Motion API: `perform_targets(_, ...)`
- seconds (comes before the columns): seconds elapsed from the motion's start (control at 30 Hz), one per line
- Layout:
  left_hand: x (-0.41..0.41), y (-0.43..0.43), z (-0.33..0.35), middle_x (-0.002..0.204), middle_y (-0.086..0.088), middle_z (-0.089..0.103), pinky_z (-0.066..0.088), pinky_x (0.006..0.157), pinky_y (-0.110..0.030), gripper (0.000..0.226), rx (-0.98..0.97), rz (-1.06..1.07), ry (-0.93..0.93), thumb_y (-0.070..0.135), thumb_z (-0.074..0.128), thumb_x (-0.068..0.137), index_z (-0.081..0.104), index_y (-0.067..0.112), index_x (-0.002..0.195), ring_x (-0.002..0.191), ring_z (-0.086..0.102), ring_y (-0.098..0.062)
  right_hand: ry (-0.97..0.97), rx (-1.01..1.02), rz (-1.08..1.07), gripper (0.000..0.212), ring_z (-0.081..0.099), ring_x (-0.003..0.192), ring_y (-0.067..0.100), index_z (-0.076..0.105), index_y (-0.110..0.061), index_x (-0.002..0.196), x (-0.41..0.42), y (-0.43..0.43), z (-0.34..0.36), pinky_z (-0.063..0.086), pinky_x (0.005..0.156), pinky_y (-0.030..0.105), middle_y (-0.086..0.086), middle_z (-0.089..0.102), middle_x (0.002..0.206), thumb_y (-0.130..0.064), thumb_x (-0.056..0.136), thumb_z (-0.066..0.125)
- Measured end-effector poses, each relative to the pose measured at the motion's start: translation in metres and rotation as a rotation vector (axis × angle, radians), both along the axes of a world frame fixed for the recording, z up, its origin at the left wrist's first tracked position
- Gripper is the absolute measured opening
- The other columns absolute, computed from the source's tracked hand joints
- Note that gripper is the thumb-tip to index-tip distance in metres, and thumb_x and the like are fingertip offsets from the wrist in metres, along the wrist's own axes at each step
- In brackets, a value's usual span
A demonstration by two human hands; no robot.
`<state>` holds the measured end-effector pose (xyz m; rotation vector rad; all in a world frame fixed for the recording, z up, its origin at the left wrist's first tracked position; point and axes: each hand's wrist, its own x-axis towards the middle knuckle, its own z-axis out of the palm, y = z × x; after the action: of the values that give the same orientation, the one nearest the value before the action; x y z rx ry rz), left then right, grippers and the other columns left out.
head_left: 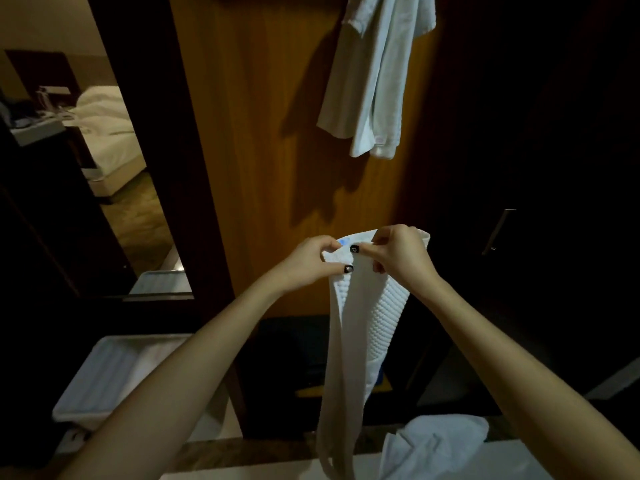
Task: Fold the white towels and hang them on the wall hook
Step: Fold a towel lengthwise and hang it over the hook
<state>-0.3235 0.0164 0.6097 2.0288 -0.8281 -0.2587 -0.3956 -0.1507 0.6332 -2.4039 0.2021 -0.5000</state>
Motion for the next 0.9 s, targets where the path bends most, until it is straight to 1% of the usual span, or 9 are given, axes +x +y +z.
perform_targets(0.1, 0.001, 0.01, 0.0, 0.084, 0.005, 0.063, 0.041, 0.069, -0.022, 0.006, -0.127, 0.013, 0.05, 0.012, 0.069, 0.085, 0.064, 0.016, 0.084, 0.079, 0.056, -0.007, 0.002, -0.061, 0.009, 0.041, 0.054, 0.045, 0.015, 0.064, -0.002, 0.064, 0.001, 0.002, 0.005, 0.037, 0.049, 0.02, 0.009, 0.065, 0.053, -0.037, 0.083, 0.074)
perform_targets(0.23, 0.006, 0.015, 0.002, 0.083, -0.004, 0.065, 0.043, 0.07, -0.023, 0.002, -0.187, 0.036, 0.037, 0.008, 0.068, 0.084, 0.067, 0.006, 0.084, 0.079, 0.057, -0.011, 0.002, -0.135, 0.048, 0.043, 0.057, 0.052, 0.02, 0.062, -0.005, 0.06, 0.001, -0.001, 0.011, 0.043, 0.053, 0.032, 0.008, 0.063, 0.056, -0.039, 0.083, 0.073)
perform_targets(0.33, 0.013, 0.013, 0.008, 0.081, -0.005, 0.065, 0.043, 0.068, -0.019, 0.003, -0.23, 0.043, 0.025, 0.007, 0.068, 0.084, 0.068, 0.004, 0.084, 0.075, 0.057, -0.008, 0.122, -0.347, 0.119, 0.043, 0.049, 0.058, 0.015, 0.051, -0.021, 0.058, -0.001, -0.013, 0.022, 0.034, 0.051, 0.03, -0.001, 0.053, 0.062, -0.051, 0.084, 0.067)
perform_targets(0.4, 0.018, 0.013, 0.014, 0.077, 0.002, 0.064, 0.043, 0.067, -0.012, 0.006, -0.268, 0.016, 0.022, 0.008, 0.069, 0.084, 0.067, 0.011, 0.079, 0.071, 0.056, -0.001, 0.246, -0.519, 0.129, 0.043, 0.047, 0.067, 0.015, 0.048, -0.024, 0.061, -0.001, -0.026, 0.029, 0.037, 0.057, 0.031, -0.004, 0.047, 0.073, -0.056, 0.084, 0.064)
perform_targets(0.47, 0.026, 0.016, 0.022, 0.075, 0.01, 0.063, 0.043, 0.068, -0.011, 0.012, -0.272, -0.014, -0.01, 0.012, 0.068, 0.085, 0.065, 0.018, 0.076, 0.072, 0.055, 0.001, 0.353, -0.581, 0.103, 0.037, 0.044, 0.073, 0.011, 0.056, -0.023, 0.07, 0.001, -0.041, 0.03, 0.044, 0.065, 0.033, -0.003, 0.045, 0.085, -0.057, 0.084, 0.064)
perform_targets(0.57, 0.039, 0.03, 0.037, 0.073, 0.01, 0.058, 0.039, 0.066, -0.011, 0.013, -0.26, -0.031, -0.079, 0.014, 0.068, 0.086, 0.063, 0.021, 0.076, 0.07, 0.05, 0.001, 0.437, -0.576, 0.08, 0.034, 0.051, 0.084, 0.015, 0.066, -0.02, 0.088, 0.006, -0.063, 0.029, 0.05, 0.073, 0.037, -0.002, 0.046, 0.095, -0.054, 0.084, 0.065)
perform_targets(0.67, 0.052, 0.053, 0.051, 0.075, 0.008, 0.06, 0.041, 0.067, -0.009, 0.015, -0.26, 0.015, -0.145, 0.009, 0.069, 0.084, 0.062, 0.019, 0.075, 0.069, 0.053, 0.003, 0.402, -0.546, 0.112, 0.031, 0.05, 0.091, 0.011, 0.067, -0.017, 0.083, 0.011, -0.082, 0.033, 0.046, 0.074, 0.034, -0.01, 0.048, 0.083, -0.048, 0.086, 0.066)
perform_targets(0.77, 0.06, 0.071, 0.061, 0.077, 0.004, 0.062, 0.045, 0.068, -0.009, 0.012, -0.248, 0.066, -0.174, 0.004, 0.069, 0.083, 0.062, 0.012, 0.077, 0.071, 0.058, 0.004, 0.371, -0.479, 0.24, 0.027, 0.056, 0.078, 0.015, 0.066, -0.016, 0.075, 0.015, -0.087, 0.033, 0.047, 0.071, 0.034, -0.003, 0.056, 0.081, -0.04, 0.086, 0.069)
perform_targets(0.9, 0.065, 0.083, 0.068, 0.078, 0.003, 0.063, 0.043, 0.065, -0.006, 0.013, -0.264, 0.178, -0.217, 0.004, 0.068, 0.084, 0.062, 0.013, 0.076, 0.067, 0.057, 0.009, 0.212, -0.247, 0.322, 0.033, 0.048, 0.053, -0.001, 0.053, -0.029, 0.06, 0.017, -0.074, 0.029, 0.037, 0.052, 0.014, -0.015, 0.054, 0.057, -0.032, 0.088, 0.07)
